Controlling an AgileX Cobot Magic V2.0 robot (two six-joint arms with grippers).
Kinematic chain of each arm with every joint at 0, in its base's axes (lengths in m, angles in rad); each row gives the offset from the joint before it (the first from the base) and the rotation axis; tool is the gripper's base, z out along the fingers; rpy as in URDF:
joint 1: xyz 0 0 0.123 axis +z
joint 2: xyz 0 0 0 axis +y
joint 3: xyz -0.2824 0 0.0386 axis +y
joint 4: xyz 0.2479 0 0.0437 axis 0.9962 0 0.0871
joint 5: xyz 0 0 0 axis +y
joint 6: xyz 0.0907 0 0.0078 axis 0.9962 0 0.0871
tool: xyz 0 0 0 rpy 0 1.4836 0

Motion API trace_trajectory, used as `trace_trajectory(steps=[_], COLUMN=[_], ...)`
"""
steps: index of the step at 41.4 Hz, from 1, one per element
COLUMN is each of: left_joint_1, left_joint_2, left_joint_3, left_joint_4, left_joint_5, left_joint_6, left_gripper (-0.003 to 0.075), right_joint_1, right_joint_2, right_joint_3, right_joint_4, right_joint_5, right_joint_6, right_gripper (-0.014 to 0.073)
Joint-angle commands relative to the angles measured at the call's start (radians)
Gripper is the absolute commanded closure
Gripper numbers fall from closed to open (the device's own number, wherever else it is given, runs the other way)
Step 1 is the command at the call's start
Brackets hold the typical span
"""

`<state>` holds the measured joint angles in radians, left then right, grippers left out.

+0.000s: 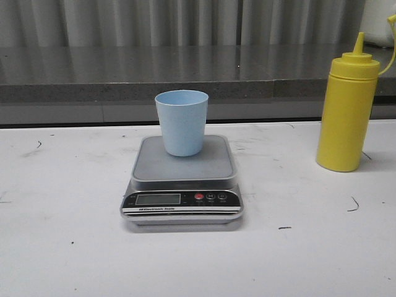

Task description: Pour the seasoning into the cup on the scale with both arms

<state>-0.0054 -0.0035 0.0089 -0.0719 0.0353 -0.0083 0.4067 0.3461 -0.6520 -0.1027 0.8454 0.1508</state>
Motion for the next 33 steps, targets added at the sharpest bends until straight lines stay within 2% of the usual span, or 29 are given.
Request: trace_trajectory(steps=[1, 6, 10, 14, 18, 23, 27, 33], left_joint_1=[-0.005, -0.005, -0.005, -0.005, -0.005, -0.005, -0.005, -0.005], left_joint_2=[-0.023, -0.023, -0.023, -0.023, -0.023, -0.023, -0.023, -0.023], left_joint_3=[0.015, 0.015, 0.015, 0.015, 0.015, 0.015, 0.015, 0.015], left_joint_4=[-0.009, -0.009, -0.009, -0.009, -0.009, -0.009, -0.009, -0.009], left_joint_5=[-0.085, -0.085, -0.085, -0.085, -0.085, -0.085, -0.085, -0.085], left_joint_6=[-0.01, -0.01, -0.01, -0.01, -0.01, -0.01, -0.01, -0.01], left_gripper=[0.074, 0.074, 0.074, 0.074, 0.074, 0.074, 0.074, 0.074], right_joint_1=[0.002, -0.014, -0.076, -0.163, -0.244, -0.341, -0.397, -0.425], right_joint_2=[0.01, -0.016, -0.056, -0.113, -0.173, -0.258, -0.319, -0.373], right_joint_3=[-0.026, -0.004, 0.051, 0.151, 0.272, 0.399, 0.488, 0.588], right_joint_4=[-0.008, -0.011, 0.07, 0.143, 0.156, 0.156, 0.156, 0.156], right_joint_5=[-0.072, -0.075, -0.127, -0.234, -0.387, -0.564, -0.644, -0.735], right_joint_6=[-0.012, -0.011, -0.021, -0.118, -0.21, -0.214, -0.214, -0.214], right_gripper=[0.0662, 0.0662, 0.0657, 0.0657, 0.0657, 0.066, 0.0662, 0.0662])
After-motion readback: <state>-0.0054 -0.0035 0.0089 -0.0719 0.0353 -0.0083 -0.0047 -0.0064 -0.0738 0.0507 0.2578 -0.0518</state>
